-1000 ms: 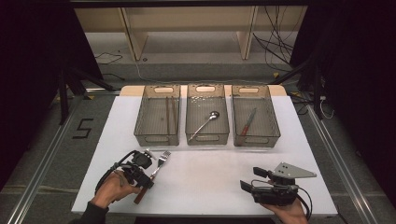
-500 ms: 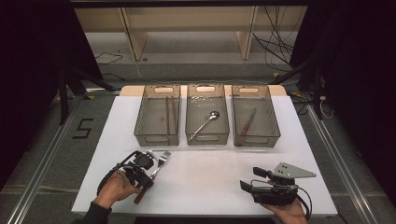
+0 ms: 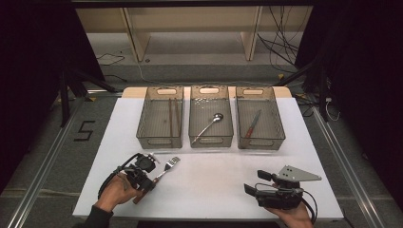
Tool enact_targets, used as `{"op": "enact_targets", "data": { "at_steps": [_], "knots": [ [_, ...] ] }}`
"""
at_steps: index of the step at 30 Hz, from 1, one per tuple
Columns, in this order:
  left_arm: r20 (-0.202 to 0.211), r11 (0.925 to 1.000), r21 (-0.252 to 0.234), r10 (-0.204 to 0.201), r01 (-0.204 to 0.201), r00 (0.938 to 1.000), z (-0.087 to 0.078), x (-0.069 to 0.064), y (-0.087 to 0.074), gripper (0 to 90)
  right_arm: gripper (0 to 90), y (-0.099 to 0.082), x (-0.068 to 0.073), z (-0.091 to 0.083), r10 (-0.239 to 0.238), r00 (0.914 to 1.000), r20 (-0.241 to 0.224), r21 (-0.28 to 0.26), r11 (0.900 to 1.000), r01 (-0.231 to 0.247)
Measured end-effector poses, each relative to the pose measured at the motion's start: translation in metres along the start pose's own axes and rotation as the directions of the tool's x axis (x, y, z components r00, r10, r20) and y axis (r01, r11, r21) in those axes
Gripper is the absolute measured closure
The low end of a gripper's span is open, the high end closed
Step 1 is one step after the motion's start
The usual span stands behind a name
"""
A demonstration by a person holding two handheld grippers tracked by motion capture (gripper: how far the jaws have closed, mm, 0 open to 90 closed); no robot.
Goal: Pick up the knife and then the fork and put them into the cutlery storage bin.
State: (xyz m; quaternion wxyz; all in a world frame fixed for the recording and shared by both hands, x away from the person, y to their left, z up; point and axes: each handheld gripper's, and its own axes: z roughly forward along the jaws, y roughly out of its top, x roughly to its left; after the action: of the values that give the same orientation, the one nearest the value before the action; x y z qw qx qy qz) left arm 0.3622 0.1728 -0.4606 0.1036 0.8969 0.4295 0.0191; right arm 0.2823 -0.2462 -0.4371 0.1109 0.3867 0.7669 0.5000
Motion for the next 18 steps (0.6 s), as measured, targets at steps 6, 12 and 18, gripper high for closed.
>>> {"op": "enact_targets", "data": {
  "at_steps": [6, 12, 18],
  "knots": [
    [-0.001, 0.9997, -0.025, 0.006, -0.006, 1.0000, -0.002, 0.002, 0.000, 76.6, 26.4, 0.000, 0.000, -0.001, 0.002, 1.0000, 0.001, 0.000, 1.0000, -0.002],
    [0.016, 0.9972, -0.072, 0.018, -0.017, 0.9997, -0.013, -0.001, 0.001, 76.6, 26.4, 0.000, 0.000, -0.001, 0.005, 1.0000, 0.001, 0.000, 1.0000, -0.005],
    [0.050, 0.9861, -0.163, 0.038, -0.030, 0.9980, -0.026, -0.007, 0.006, 76.5, 26.4, 0.000, 0.000, -0.001, 0.003, 1.0000, 0.002, -0.001, 1.0000, -0.003]
  ]
}}
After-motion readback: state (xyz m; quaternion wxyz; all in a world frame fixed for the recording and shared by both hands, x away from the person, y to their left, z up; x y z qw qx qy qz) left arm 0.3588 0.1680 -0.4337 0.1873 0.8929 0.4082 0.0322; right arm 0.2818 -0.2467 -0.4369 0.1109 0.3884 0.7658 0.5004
